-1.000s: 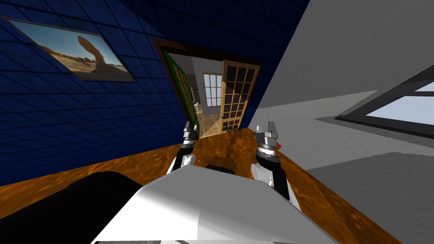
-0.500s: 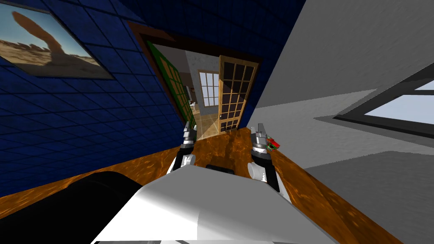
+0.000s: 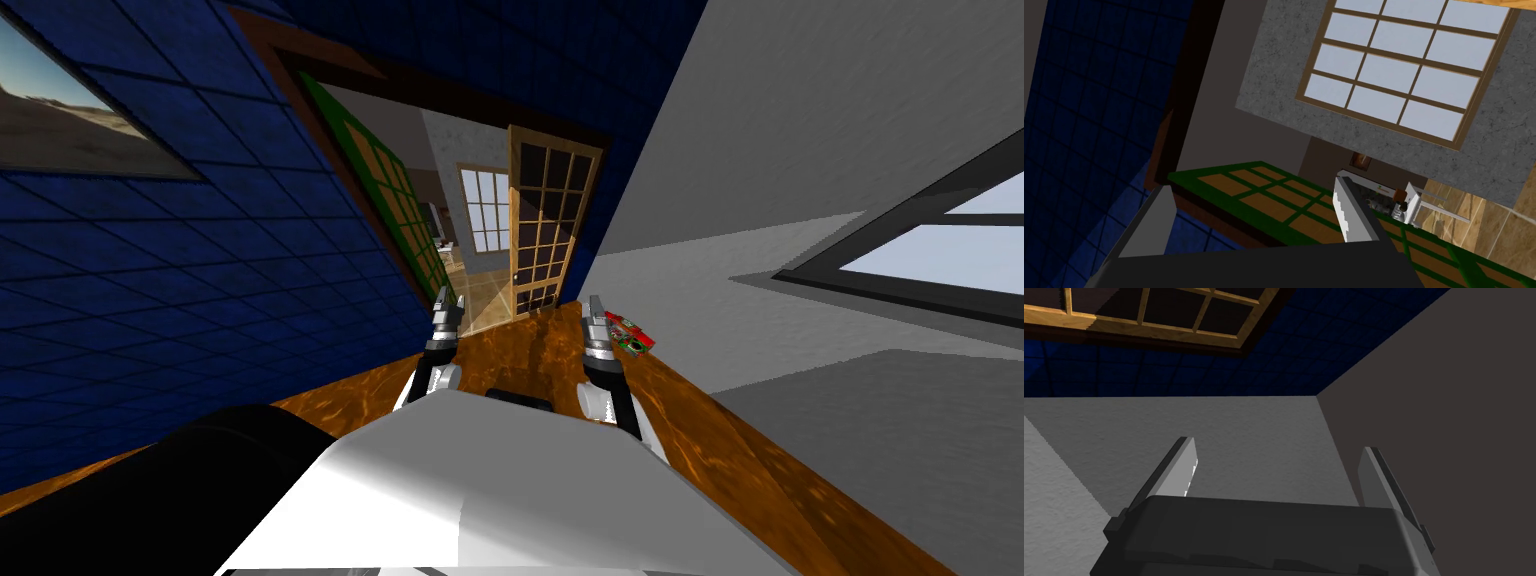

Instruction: Push the door open

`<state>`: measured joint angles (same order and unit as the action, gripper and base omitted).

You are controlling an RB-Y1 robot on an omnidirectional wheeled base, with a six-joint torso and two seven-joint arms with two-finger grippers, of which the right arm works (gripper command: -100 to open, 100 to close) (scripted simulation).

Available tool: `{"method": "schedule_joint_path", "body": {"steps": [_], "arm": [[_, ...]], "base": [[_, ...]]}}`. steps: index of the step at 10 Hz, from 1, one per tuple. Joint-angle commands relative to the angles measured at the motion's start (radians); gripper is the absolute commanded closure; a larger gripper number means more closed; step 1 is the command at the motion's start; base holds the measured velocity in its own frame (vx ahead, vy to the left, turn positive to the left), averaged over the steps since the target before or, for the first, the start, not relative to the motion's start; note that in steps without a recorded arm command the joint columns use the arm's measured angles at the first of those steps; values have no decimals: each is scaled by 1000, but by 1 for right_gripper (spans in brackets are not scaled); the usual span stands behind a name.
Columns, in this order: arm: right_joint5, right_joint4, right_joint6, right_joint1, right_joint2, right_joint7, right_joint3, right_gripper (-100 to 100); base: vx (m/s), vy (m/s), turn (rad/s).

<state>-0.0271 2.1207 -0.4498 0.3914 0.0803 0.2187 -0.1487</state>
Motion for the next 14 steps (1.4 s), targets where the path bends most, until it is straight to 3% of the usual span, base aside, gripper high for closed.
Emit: {"method": "schedule_joint_path", "body": {"steps": [1, 4, 14], "arm": [[-13, -30, -8, -11, 1, 24, -15, -100], [-47, -123, -37, -42, 11, 86, -52, -100], [-124, -329, -102, -110, 25, 224, -135, -100]], "base": [[118, 5, -67], [157, 16, -130], [118, 27, -90]]}}
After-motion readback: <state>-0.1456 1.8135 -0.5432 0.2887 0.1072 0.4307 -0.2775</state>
